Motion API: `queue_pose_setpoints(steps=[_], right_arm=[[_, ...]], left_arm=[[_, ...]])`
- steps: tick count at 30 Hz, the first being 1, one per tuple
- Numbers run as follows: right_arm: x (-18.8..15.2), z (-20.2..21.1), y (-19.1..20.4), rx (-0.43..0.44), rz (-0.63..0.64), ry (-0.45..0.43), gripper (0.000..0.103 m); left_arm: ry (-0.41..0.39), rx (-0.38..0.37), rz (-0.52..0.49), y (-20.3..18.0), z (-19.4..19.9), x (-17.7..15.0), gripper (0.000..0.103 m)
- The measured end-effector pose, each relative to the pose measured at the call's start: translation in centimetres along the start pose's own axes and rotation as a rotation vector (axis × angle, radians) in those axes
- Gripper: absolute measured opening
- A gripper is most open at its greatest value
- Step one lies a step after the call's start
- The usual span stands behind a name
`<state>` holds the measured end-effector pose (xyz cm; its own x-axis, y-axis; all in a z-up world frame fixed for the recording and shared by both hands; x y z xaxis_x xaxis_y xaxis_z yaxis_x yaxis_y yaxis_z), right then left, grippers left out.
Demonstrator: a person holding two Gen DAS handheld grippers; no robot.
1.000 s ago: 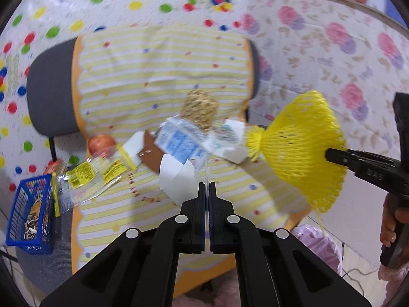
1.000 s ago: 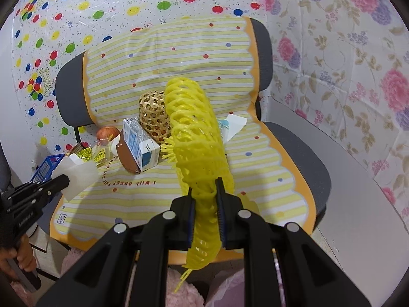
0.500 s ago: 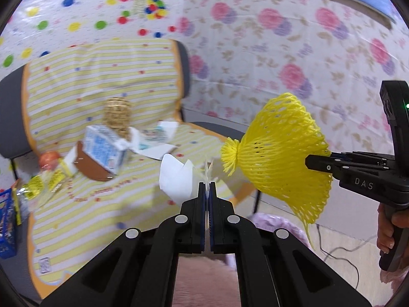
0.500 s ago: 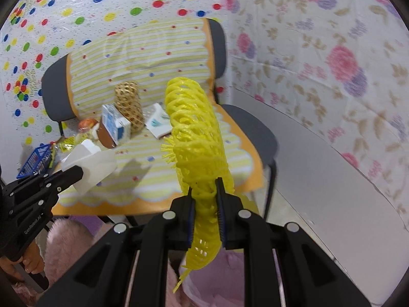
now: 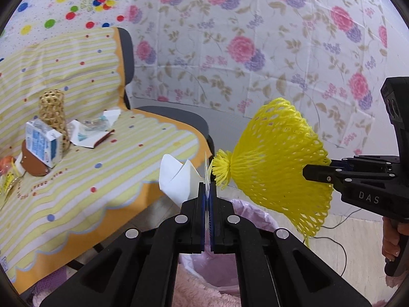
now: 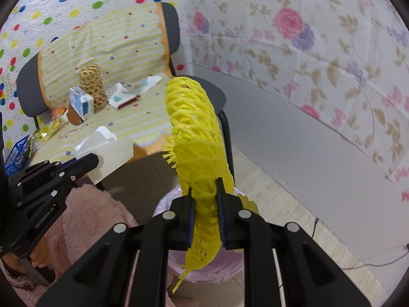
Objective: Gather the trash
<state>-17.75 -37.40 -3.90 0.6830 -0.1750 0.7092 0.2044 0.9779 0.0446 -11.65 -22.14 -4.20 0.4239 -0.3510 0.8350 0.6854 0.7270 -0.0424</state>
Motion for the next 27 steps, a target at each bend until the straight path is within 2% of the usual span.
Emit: queue_pose_setpoints(steps=[7, 13, 15, 16, 17, 19, 20, 21, 27], right_arm=[[-1.4, -2.8, -1.1, -0.013, -0.021, 0.075, 0.015], [-1.4, -5.1, -1.5, -0.021, -0.016, 0.095, 0.015], [-1.4, -5.9, -1.6, -0.014, -0.024, 0.103, 0.020], [-1.4, -6.4, -1.7, -0.009, -0.029, 0.110, 0.027], [-1.5, -6.8, -1.8, -0.010, -0.032, 0.112, 0.035], [-1.7, -7.4, -1.8, -0.004, -0.036, 0.120, 0.045], [-1.8, -7.7, -1.8, -0.004, -0.036, 0.125, 0.049], [-1.8, -7.8, -1.8, -0.007, -0.034, 0.128, 0.049], [-1.1, -7.1, -1.7, -0.008, -0.046, 0.106, 0.049]], left_arm=[[0.075, -0.030, -0.007, -1.2, -3.2, -0.9, 0.003], [0.110, -0.046, -0.008, -1.6, -5.5, -0.6, 0.005], [0.129, -0.052, -0.006, -1.7, -6.4, -0.5, 0.008], [0.143, -0.056, -0.004, -1.6, -6.8, -0.5, 0.008], [0.154, -0.063, 0.000, -1.5, -7.1, -0.6, 0.012], [0.166, -0.063, 0.014, -1.2, -7.4, -0.7, 0.023], [0.167, -0.063, 0.021, -1.0, -7.4, -0.7, 0.033], [0.166, -0.059, 0.032, -0.7, -7.3, -0.8, 0.040], [0.159, -0.016, 0.087, 1.5, -5.7, -0.9, 0.041]])
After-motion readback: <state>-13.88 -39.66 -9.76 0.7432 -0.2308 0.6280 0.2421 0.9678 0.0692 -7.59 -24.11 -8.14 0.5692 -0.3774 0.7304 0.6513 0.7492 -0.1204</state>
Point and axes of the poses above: each gripper's, at about its wrist camera, not at the fingertips, and z roughly against the way its jaws point, y to its left, x to its top, the point moved 2 cm from there along -z, roughly the way its jaws point, and after that the axes turned 1 degree about -z, right-handed, at the moved point
